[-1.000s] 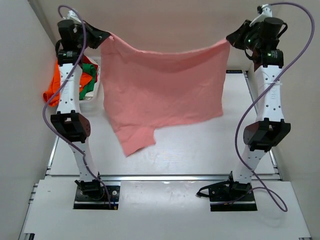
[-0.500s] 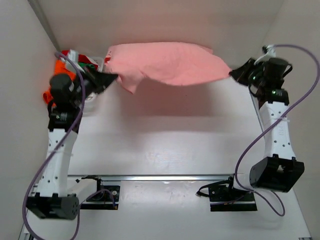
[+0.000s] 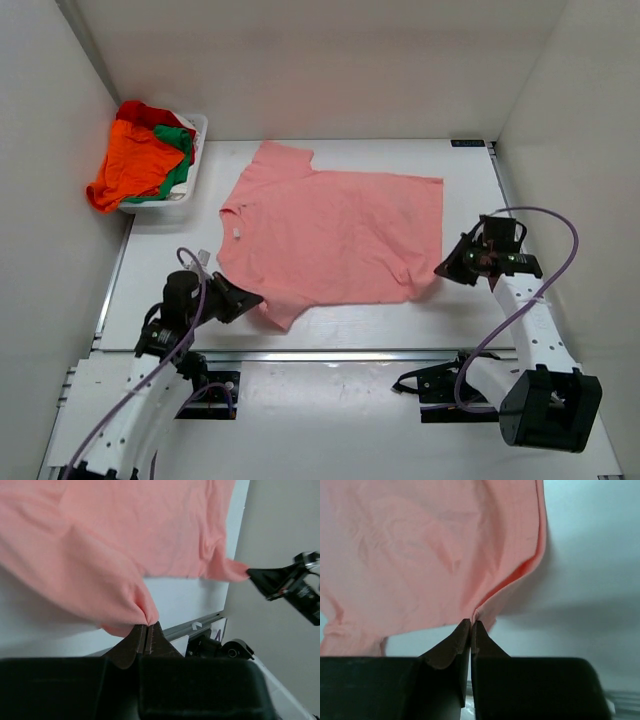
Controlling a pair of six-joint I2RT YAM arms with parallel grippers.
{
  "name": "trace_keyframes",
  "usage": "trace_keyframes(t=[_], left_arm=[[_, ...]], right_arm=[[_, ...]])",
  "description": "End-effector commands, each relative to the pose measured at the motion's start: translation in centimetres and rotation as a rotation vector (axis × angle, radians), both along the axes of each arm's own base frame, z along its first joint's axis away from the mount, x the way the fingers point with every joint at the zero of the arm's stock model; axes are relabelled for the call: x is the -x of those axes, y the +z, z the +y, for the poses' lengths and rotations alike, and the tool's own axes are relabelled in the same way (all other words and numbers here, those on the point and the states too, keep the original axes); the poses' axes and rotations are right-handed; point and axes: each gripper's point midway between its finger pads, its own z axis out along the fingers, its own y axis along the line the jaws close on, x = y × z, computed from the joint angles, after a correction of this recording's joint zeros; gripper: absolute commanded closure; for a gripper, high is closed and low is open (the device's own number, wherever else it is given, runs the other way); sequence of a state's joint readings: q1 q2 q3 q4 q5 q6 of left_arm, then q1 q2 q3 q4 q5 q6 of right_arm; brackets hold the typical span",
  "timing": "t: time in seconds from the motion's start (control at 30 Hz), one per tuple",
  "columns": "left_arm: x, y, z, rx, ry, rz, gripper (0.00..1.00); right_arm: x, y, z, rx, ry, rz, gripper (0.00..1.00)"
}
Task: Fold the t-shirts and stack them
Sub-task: Flatten out the tshirt, then grap the side of the flattened tshirt closest away from the robot with both arms
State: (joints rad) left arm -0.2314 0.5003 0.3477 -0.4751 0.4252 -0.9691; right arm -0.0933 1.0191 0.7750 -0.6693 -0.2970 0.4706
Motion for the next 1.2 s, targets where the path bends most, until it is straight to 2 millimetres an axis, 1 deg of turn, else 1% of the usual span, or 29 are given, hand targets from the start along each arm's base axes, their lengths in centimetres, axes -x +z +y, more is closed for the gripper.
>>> trace_keyframes(t=[0.0,0.1,0.13,0.17,0.2,0.27,0.3,0.33,0.4,0.5,0.53,0.57,0.63,0.67,0.73,0.8,0.83,0.9,0.93,0.97,1.03,1.07,1.1,1.17], left_arm=[[1.8,-0.6,0.6,0.043,0.051,0.053,1.0],[2.8,-1.3,0.6,0.046,0.05,0.088,1.0],[3.1,-1.3,0.5,0.05,0.039,0.085,1.0],[3.0,-1.1,0.7,0.048,0.056,0.086,1.0],[3.1,-0.9,0.5,0.052,0.044,0.079,1.0],[2.8,-0.8,0.6,0.05,0.052,0.078,1.0],[2.5,-0.7,0.6,0.054,0.055,0.069,1.0],[2.3,-0.9,0.5,0.056,0.052,0.077,1.0],[1.5,-0.4,0.7,0.046,0.065,0.051,1.0],[-0.1,1.0,1.1,0.041,0.096,0.007,1.0],[-0.6,1.0,1.3,0.032,0.104,0.009,1.0],[-1.4,1.3,1.5,0.022,0.115,0.001,1.0],[-2.6,1.6,2.0,-0.008,0.144,-0.014,1.0],[-3.2,2.2,2.0,-0.021,0.148,-0.033,1.0],[-4.3,2.8,2.6,-0.047,0.19,-0.056,1.0],[-4.9,2.4,2.8,-0.076,0.201,-0.043,1.0],[-5.4,3.0,2.9,-0.083,0.207,-0.056,1.0],[-5.9,3.1,3.2,-0.103,0.221,-0.059,1.0],[-6.3,4.0,3.4,-0.114,0.229,-0.085,1.0],[-6.6,3.8,3.5,-0.126,0.235,-0.077,1.0],[-7.2,4.5,4.1,-0.158,0.252,-0.1,1.0],[-7.6,4.5,4.4,-0.172,0.264,-0.104,1.0],[-7.8,4.4,4.8,-0.18,0.275,-0.101,1.0],[-8.1,4.6,4.7,-0.183,0.275,-0.115,1.0]], right_arm=[[3.0,-2.4,-1.5,0.028,-0.078,0.13,1.0],[5.1,-3.6,-1.7,0.062,-0.05,0.213,1.0],[5.7,-3.8,-1.8,0.09,-0.038,0.234,1.0],[6.3,-4.0,-2.0,0.109,-0.037,0.256,1.0],[6.8,-4.2,-2.1,0.119,-0.031,0.269,1.0],[7.3,-4.5,-2.3,0.114,-0.021,0.271,1.0],[6.7,-4.1,-2.4,0.095,-0.025,0.241,1.0],[6.7,-4.1,-2.6,0.093,-0.031,0.243,1.0],[6.0,-3.8,-2.4,0.059,-0.019,0.211,1.0],[5.2,-3.8,-2.0,0.03,0.002,0.22,1.0],[4.9,-3.6,-2.1,0.032,0.008,0.214,1.0],[4.5,-3.6,-2.3,0.043,0.001,0.213,1.0],[3.2,-2.9,-2.6,0.031,-0.003,0.171,1.0],[3.1,-3.1,-2.7,0.024,-0.007,0.182,1.0],[2.1,-2.7,-3.4,0.024,-0.029,0.163,1.0],[1.1,-2.3,-4.0,0.031,-0.043,0.151,1.0],[0.8,-2.4,-4.4,0.034,-0.055,0.154,1.0],[-0.1,-1.9,-5.0,0.038,-0.064,0.136,1.0],[-0.3,-1.9,-5.5,0.037,-0.075,0.132,1.0],[-0.6,-1.9,-6.0,0.036,-0.094,0.13,1.0],[-1.1,-2.1,-6.5,0.045,-0.093,0.123,1.0],[-1.5,-2.0,-6.5,0.041,-0.09,0.111,1.0],[-1.6,-2.4,-6.4,0.031,-0.089,0.126,1.0],[-2.2,-2.3,-6.3,0.027,-0.079,0.114,0.99]])
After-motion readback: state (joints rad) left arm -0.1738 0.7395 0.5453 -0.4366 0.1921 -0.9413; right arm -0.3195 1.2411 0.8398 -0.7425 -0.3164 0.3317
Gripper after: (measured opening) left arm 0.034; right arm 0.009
